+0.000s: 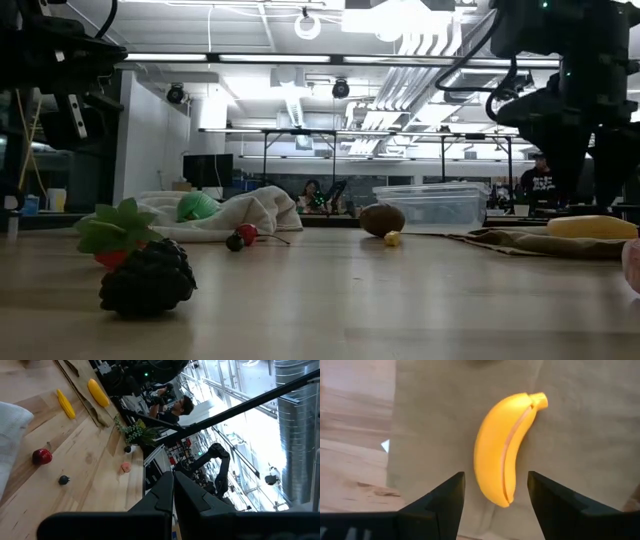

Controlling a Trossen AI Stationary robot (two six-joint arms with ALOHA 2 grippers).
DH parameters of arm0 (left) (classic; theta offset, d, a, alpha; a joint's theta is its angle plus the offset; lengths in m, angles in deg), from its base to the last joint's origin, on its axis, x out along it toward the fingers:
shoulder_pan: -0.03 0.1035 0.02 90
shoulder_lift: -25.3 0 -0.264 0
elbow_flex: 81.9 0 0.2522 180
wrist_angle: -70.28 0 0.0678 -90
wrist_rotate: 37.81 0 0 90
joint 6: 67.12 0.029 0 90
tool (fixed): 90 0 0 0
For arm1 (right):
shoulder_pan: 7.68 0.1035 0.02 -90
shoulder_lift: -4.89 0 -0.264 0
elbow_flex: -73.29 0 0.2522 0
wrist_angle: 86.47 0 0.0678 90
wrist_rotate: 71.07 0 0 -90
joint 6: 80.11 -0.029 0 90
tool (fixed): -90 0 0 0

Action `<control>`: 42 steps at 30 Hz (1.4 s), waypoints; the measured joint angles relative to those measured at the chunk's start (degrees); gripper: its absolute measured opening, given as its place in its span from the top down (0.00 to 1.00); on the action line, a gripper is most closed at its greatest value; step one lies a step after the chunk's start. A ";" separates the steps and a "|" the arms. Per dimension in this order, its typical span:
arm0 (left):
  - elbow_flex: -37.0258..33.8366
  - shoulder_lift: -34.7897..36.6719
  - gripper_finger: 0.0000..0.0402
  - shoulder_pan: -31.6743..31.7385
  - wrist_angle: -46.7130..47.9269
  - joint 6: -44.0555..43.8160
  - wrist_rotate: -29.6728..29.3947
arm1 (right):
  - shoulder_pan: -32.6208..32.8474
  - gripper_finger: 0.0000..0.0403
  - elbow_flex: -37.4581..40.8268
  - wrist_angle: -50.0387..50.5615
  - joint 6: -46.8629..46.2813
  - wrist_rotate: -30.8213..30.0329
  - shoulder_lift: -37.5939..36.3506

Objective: Pick and placing Produce into tupperware
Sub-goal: Put the yellow banana into the transparent bin

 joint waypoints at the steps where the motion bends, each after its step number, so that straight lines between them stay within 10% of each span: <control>1: 0.00 0.01 0.99 0.00 -0.01 0.00 0.00 | -0.23 0.48 0.00 -0.03 0.08 -0.18 0.29; 31: 0.00 0.01 0.99 0.00 -0.07 0.04 0.07 | -2.64 0.42 0.00 -6.83 3.23 2.63 13.48; 42: 0.01 0.01 0.99 0.00 -0.05 0.04 0.07 | -2.64 0.55 0.00 -6.41 3.05 2.71 13.48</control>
